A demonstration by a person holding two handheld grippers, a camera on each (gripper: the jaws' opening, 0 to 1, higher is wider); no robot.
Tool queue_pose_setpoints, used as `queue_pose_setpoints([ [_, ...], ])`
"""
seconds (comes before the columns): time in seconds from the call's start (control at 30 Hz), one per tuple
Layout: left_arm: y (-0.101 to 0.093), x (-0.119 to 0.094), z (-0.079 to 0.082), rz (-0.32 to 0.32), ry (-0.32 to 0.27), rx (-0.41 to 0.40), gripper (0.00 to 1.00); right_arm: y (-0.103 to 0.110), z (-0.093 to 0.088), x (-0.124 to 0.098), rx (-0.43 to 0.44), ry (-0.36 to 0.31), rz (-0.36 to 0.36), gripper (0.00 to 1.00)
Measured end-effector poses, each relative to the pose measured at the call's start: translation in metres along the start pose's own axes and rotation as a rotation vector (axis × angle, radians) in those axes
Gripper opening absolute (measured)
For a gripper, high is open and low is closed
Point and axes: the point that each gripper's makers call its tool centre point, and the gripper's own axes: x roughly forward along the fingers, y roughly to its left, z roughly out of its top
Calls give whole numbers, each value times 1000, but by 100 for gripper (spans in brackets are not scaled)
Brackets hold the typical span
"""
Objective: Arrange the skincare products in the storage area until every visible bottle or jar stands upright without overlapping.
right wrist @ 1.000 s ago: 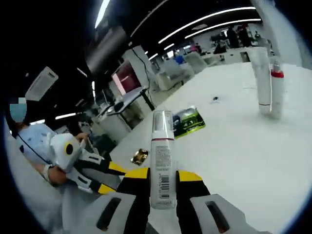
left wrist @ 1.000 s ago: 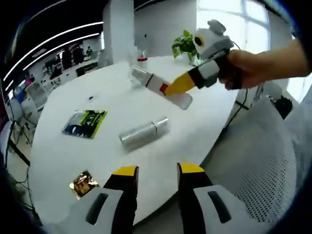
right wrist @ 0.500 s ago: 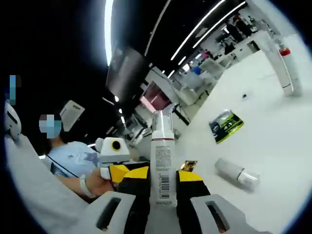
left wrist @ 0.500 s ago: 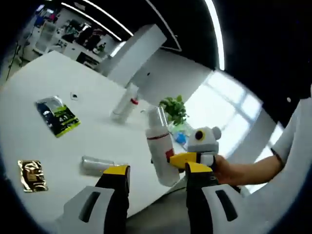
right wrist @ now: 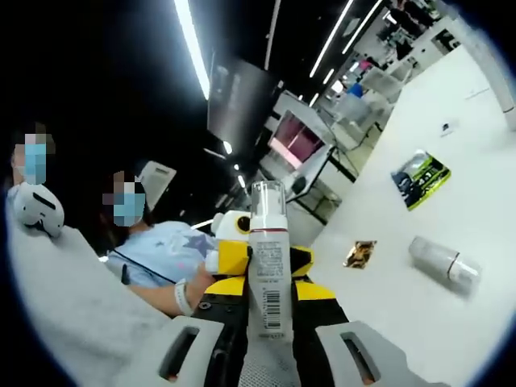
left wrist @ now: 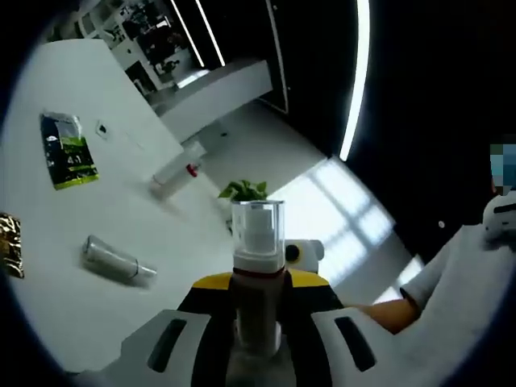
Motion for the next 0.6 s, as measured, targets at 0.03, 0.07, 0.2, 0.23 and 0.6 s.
queue_pose_setpoints([
  [0.03, -1, -1, 0, 5, 0, 7, 18, -1, 0, 0, 1, 0, -4, 14],
  [0.07, 0, 0, 0, 8, 2, 9, 18, -2, 0, 0, 3, 1, -6, 14],
  [0.2, 7, -2, 2, 44, -4, 20, 18, -6, 1, 3, -11, -5, -41, 15],
  [0.23, 9, -3, 2, 54, -4, 23, 18, -8, 0, 4, -17, -3, -50, 15],
  [0.6, 35, -8, 4, 231, -13, 66, 18, -33, -13, 15, -245, 163, -297, 19],
])
